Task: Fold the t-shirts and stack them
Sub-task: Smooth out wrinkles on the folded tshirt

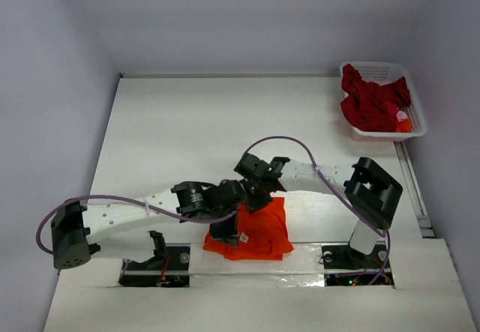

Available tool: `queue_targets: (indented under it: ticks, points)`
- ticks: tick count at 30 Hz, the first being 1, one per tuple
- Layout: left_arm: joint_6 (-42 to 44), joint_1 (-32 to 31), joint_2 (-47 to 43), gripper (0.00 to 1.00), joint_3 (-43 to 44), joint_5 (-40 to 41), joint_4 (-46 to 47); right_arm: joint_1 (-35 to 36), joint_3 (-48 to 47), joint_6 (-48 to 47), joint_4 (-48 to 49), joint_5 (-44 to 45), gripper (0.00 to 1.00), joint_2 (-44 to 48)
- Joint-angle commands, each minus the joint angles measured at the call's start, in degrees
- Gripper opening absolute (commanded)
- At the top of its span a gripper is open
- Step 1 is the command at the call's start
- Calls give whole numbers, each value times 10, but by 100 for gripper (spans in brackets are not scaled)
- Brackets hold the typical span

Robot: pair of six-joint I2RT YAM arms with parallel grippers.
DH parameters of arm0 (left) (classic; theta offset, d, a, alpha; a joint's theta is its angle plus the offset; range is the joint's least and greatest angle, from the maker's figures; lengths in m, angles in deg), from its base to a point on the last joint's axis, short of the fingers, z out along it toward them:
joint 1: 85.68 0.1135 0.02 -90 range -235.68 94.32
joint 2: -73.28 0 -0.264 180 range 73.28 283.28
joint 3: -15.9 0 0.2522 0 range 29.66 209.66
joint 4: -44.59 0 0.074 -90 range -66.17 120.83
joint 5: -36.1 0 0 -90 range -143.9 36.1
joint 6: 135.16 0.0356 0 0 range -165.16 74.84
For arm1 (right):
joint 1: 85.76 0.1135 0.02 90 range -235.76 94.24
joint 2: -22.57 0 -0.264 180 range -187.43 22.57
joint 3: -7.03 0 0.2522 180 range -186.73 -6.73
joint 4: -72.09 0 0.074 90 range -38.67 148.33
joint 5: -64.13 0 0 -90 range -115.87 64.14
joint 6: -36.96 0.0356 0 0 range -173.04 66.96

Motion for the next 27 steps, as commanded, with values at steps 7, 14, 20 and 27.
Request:
queue_targets:
  ticks: [7,14,20,27]
  points:
    - [60,95,17,0,14,89,-49,3,-33,-3,23,-10,0,-28]
    - [70,121,3,0,54,111,-79,-69,-5,2,79,-89,0,-57]
    - [68,145,-13,0,74,119,-96,-106,-79,-39,47,-88,0,-96]
    - [61,156,-34,0,84,126,-116,-158,-165,-75,3,-101,0,-151]
